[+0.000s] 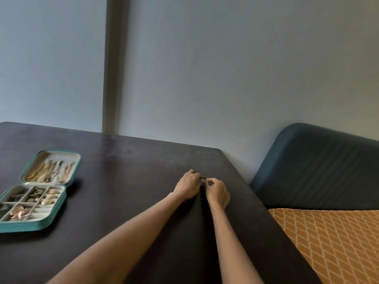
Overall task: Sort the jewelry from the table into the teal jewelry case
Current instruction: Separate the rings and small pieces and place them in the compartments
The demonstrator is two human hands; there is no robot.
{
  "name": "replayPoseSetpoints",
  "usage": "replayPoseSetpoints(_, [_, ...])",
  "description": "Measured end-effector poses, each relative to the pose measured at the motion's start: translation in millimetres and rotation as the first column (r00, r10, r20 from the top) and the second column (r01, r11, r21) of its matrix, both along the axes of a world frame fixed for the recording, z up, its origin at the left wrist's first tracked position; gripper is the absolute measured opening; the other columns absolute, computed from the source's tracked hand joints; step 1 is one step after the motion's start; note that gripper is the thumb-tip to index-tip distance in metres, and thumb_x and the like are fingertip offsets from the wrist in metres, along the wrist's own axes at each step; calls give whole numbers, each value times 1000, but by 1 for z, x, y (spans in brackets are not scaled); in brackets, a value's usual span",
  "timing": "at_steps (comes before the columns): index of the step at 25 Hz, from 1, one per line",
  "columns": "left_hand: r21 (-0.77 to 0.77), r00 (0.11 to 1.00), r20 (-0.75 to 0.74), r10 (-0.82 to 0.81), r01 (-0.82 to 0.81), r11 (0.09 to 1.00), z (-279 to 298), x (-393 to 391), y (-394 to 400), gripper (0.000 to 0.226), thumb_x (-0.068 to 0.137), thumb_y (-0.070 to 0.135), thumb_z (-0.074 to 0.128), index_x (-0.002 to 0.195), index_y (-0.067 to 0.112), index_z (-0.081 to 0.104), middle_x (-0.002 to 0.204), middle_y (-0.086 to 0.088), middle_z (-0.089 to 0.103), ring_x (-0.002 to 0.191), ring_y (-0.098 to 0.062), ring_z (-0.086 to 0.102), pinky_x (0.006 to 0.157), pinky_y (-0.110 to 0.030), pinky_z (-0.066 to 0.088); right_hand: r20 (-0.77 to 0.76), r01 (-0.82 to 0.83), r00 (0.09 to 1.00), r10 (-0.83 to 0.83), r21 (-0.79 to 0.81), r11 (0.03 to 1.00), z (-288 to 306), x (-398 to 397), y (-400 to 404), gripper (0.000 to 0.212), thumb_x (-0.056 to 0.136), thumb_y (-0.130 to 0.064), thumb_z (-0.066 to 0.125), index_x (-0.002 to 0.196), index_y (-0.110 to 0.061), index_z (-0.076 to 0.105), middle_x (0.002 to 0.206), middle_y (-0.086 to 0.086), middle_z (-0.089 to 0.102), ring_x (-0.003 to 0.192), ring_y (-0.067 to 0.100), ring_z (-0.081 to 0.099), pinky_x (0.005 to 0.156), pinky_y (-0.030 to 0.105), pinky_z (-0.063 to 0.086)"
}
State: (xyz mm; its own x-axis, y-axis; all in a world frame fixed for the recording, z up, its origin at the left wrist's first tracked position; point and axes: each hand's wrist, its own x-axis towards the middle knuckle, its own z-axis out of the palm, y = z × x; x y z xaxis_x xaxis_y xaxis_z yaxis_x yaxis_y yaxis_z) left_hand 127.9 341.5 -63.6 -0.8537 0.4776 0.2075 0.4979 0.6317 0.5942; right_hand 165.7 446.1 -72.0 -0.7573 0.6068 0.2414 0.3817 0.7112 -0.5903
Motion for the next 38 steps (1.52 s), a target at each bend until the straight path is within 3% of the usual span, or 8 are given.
replayPoseSetpoints(8, [276, 990, 121, 72, -103, 956, -6, -7, 4, 19, 86, 14, 64, 102, 11, 73, 106, -4, 70, 102, -17, 62, 79, -18, 41, -224, -125, 972, 75, -222, 967, -2, 5, 4, 15, 84, -20, 65, 96, -25, 73, 94, -6, 73, 91, 13, 66, 68, 22, 46])
replayPoseSetpoints(13, [443, 982, 177, 63, -137, 886, -1, 4, -23, 15, 80, 14, 72, 94, 10, 75, 93, -6, 74, 80, -7, 61, 62, -3, 41, -385, -378, 886, 258, -278, 883, 2, 13, -4, 21, 80, -7, 71, 101, -13, 73, 92, -5, 72, 83, 1, 65, 74, 8, 49])
replayPoseSetpoints(16, [407, 985, 156, 79, -136, 903, 5, 11, -53, 14, 79, 13, 73, 92, 10, 76, 91, -7, 74, 70, -5, 61, 62, -9, 44, -370, -497, 844, 389, -262, 827, 5, 25, -24, 24, 79, -7, 72, 102, -14, 73, 91, -9, 72, 86, 0, 67, 82, 14, 51])
replayPoseSetpoints(19, [368, 991, 109, 80, -115, 923, 16, 15, -84, 12, 79, 14, 73, 90, 9, 76, 88, -8, 74, 55, 1, 54, 57, -6, 44, -396, -576, 790, 468, -219, 788, 15, 37, -47, 21, 77, -6, 74, 98, -12, 74, 90, -5, 73, 82, -7, 66, 76, 8, 49])
replayPoseSetpoints(21, [353, 993, 78, 87, -109, 929, 26, 22, -109, 12, 78, 15, 74, 88, 9, 76, 86, -7, 74, 60, 1, 58, 65, -8, 50, -425, -613, 759, 494, -209, 762, 23, 40, -68, 20, 77, -7, 75, 96, -13, 75, 88, -6, 73, 80, -4, 67, 76, 13, 52])
replayPoseSetpoints(25, [315, 977, 57, 204, -211, 925, 44, 39, -161, 11, 78, 25, 72, 86, 20, 77, 85, 3, 74, 78, -8, 67, 77, -34, 57, -476, -656, 705, 526, -155, 739, 31, 43, -122, 19, 75, -12, 77, 91, -22, 74, 84, -8, 74, 80, 6, 70, 76, 28, 57])
replayPoseSetpoints(30, [250, 948, 40, 315, -315, 916, 55, 59, -243, 15, 73, 38, 75, 83, 27, 77, 81, 8, 74, 79, -8, 67, 71, -32, 55, -521, -691, 658, 544, -130, 711, 39, 50, -197, 17, 77, -15, 76, 95, -15, 75, 83, -8, 73, 76, 1, 69, 73, 24, 58])
replayPoseSetpoints(38, [174, 905, 39, 424, -424, 889, 58, 86, -332, 14, 76, 33, 73, 86, 25, 77, 74, 5, 70, 69, -7, 60, 60, -26, 44, -408, -786, 587, 699, -81, 612, 46, 52, -281, 16, 77, -17, 76, 92, -16, 76, 80, -5, 73, 64, -10, 62, 67, 11, 50])
